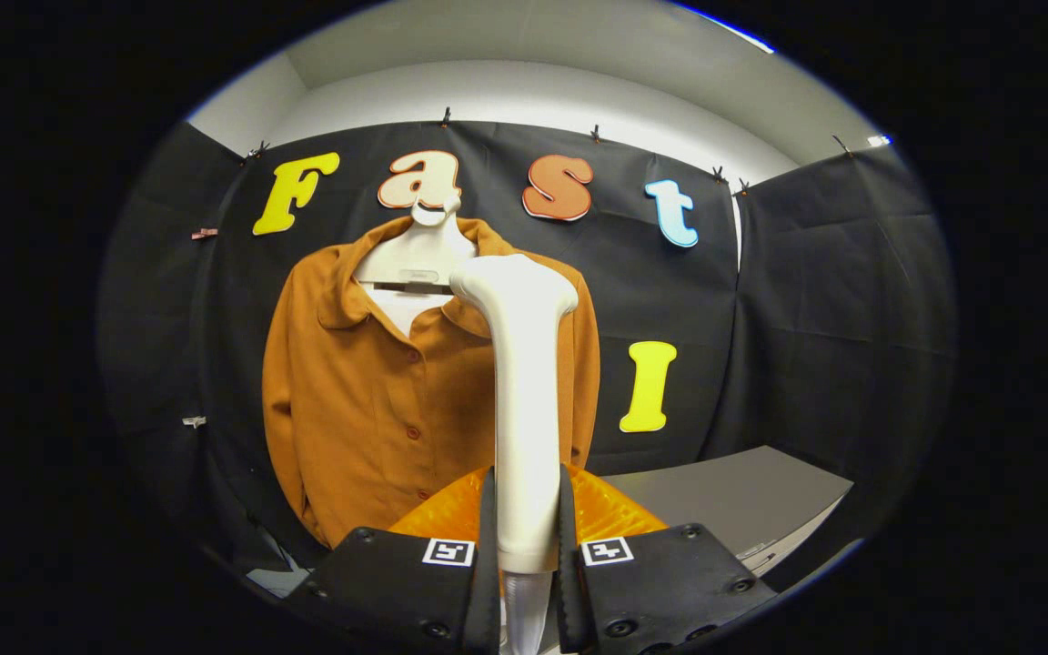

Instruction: Iron the clothes twice with a garment steamer, once on the left side and once on the right side.

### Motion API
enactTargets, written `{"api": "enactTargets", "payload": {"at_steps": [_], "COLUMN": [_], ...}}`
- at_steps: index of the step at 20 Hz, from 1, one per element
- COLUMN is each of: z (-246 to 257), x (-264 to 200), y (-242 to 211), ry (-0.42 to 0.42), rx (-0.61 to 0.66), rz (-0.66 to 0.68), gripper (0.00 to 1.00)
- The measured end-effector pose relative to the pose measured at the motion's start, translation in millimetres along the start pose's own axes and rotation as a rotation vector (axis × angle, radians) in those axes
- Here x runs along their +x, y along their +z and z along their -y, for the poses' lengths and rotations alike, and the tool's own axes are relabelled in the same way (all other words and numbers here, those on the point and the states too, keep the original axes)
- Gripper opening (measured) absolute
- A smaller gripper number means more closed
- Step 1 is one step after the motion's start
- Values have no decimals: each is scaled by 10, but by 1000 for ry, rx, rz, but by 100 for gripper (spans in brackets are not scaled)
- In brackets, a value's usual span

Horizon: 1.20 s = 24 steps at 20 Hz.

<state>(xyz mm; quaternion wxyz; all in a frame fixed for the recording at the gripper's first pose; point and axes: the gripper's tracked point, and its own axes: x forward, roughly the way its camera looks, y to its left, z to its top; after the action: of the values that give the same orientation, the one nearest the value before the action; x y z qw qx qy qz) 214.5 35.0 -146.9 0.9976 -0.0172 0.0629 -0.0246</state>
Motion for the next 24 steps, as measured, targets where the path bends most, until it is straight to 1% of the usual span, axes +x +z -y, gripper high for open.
{"api": "enactTargets", "payload": {"at_steps": [5, 8, 11, 19, 24], "z": [-61, -92, -113, -130, -195], "x": [253, 317, 381, 366, 287], "y": [-283, -396, -590, -1115, -1465], "ry": [-7, -13, -4, 10, 28], "rx": [-9, -25, -26, -47, -31], "rz": [-49, -58, -100, -204, -272], "gripper": [28, 28, 28, 28, 28]}}
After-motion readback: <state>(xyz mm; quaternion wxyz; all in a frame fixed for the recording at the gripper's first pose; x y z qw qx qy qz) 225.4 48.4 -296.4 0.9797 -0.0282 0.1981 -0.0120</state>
